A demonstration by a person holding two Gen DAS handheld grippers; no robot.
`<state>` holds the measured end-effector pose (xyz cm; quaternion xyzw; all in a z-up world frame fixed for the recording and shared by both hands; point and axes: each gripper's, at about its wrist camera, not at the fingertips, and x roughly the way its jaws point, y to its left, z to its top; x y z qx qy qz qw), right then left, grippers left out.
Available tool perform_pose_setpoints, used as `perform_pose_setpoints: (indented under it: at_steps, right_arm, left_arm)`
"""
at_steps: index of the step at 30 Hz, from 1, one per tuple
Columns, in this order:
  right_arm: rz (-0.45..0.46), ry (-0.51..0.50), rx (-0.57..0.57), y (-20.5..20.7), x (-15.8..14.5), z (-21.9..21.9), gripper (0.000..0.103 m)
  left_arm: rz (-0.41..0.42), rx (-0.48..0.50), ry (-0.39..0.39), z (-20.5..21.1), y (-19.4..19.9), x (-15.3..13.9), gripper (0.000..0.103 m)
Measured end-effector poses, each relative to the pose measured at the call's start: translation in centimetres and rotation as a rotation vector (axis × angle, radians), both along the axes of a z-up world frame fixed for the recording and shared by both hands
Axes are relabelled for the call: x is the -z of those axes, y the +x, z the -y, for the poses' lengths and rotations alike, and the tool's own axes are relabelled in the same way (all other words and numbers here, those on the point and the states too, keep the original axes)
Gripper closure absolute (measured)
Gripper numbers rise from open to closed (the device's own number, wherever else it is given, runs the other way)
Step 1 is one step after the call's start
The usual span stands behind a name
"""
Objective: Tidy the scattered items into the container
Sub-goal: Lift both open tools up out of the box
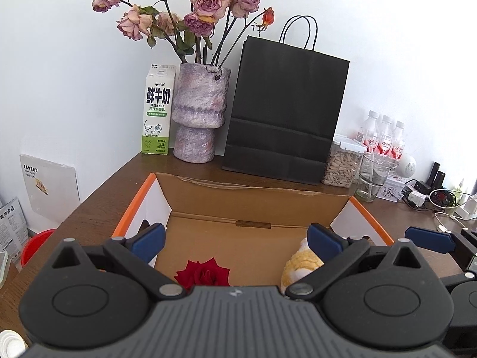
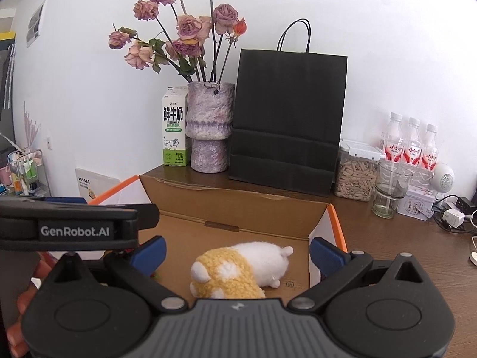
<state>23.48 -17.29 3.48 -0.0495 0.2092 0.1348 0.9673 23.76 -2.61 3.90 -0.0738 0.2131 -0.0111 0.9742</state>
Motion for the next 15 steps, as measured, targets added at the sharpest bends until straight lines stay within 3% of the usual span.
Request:
perform_pose_setpoints:
  at_steps: [15]
  right_arm:
    - [0.06, 0.004, 0.003, -7.0, -3.3, 0.3, 0.0]
  left_arm:
    - [0.07, -0.03, 0.024, -2.4, -6.8, -3.7, 0.0]
